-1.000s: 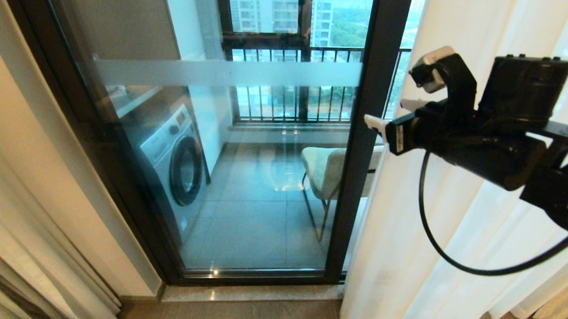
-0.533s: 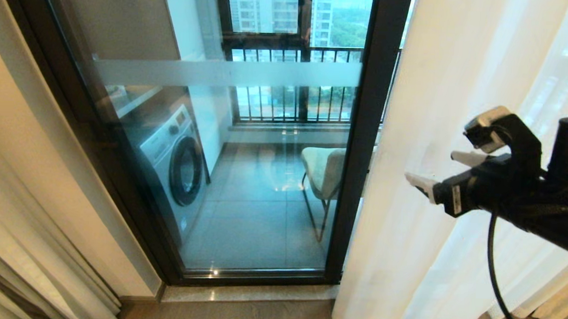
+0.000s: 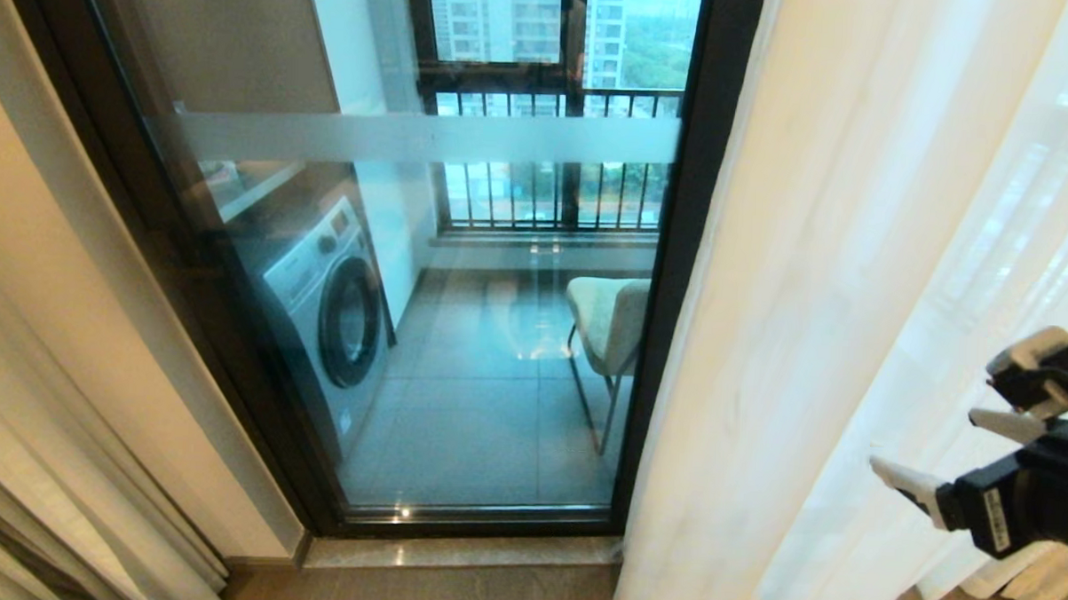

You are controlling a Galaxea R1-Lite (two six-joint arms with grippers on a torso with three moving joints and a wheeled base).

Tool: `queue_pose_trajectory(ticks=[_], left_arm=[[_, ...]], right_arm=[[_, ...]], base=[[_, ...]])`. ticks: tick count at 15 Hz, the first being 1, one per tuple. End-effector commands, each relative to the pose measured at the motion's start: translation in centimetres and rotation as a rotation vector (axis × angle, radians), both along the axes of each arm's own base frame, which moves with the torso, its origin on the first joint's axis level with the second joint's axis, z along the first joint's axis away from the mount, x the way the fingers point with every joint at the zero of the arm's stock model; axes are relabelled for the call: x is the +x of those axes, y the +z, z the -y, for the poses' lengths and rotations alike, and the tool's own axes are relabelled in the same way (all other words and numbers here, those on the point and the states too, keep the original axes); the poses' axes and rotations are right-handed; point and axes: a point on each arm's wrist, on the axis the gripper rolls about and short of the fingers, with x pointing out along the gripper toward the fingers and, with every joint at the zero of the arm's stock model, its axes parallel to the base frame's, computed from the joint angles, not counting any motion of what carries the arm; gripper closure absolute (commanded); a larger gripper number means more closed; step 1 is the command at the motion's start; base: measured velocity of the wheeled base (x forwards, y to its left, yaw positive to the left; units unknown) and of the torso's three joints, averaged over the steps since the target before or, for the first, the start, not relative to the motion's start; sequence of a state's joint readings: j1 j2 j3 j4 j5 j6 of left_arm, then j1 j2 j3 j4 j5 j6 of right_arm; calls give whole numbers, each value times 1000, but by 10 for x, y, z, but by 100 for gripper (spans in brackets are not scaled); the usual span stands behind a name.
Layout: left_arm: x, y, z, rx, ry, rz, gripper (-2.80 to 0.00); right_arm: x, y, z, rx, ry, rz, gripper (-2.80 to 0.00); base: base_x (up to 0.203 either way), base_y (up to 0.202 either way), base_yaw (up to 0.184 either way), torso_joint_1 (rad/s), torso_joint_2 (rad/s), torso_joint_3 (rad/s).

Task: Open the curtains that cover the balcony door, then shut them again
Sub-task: Close the inner curtains on both sides

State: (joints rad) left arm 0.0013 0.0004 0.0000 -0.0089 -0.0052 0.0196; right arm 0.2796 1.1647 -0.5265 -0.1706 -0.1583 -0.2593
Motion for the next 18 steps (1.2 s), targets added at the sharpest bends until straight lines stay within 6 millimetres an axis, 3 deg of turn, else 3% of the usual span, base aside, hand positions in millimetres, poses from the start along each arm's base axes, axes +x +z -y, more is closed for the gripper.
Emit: queue_pose_trajectory(ticks=[1, 6, 14, 15, 18], left_arm=[[0, 0, 0, 0, 0, 1, 0], [0, 0, 0, 0, 1, 1, 0], [0, 0, 0, 0, 0, 1, 0], [0, 0, 0, 0, 1, 1, 0], [0, 0, 0, 0, -1, 1, 0]], right_arm=[[-20, -3, 11, -5, -39, -6, -280], [-57, -24, 32, -34, -151, -116, -280], [-102, -49, 43, -58, -240, -141, -280], [-108, -53, 44, -55, -250, -130, 0], [-120, -57, 43, -43, -242, -109, 0]], base=[[0, 0, 0, 0, 0, 0], [0, 0, 0, 0, 0, 0], [0, 0, 0, 0, 0, 0], [0, 0, 0, 0, 0, 0], [0, 0, 0, 0, 0, 0]])
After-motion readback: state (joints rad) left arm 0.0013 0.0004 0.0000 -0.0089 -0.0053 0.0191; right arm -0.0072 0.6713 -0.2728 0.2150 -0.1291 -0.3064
